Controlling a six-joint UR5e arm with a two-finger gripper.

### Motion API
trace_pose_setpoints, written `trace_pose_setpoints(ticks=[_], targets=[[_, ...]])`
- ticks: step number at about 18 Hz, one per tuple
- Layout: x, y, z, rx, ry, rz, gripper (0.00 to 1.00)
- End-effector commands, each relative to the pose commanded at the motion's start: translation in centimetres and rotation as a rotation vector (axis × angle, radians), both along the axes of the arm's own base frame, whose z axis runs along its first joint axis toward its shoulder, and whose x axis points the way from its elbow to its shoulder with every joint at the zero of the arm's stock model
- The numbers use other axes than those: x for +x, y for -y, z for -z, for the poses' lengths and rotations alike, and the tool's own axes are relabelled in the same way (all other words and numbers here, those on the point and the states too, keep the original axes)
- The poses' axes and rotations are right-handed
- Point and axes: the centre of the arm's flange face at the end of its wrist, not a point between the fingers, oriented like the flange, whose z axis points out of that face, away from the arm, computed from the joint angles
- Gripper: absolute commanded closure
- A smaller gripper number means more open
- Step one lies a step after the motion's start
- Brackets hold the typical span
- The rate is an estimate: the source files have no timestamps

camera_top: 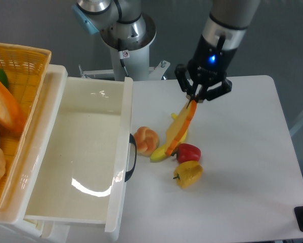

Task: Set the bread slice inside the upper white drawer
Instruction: 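Lift the bread slice up off the table, then carry the bread slice over the open white drawer and release it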

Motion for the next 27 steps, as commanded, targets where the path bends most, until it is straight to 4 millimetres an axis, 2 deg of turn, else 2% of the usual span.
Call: trace_pose_setpoints(ticks=[5,8,15,20,24,26,27], targets=[[3.7,0.2,-2.3,0.089,0.082,-0.048,1.00],[6.1,0.2,-2.6,0.096,0.089,-0.037,1.00],[10.4,-2.4,-3.1,0.088,0.130,-0.015,1.00],[13.2,-4.5,-1.4,0.070,0.193,-0.025,1.00],[13.9,-6.3,-0.2,0.055,0.244,-0.081,1.00],[14.7,-7.4,0.4,0.046,0.249,-0.059,1.00],[14.5,-7.7,0.9,0.041,0.257,-0.058,1.00]])
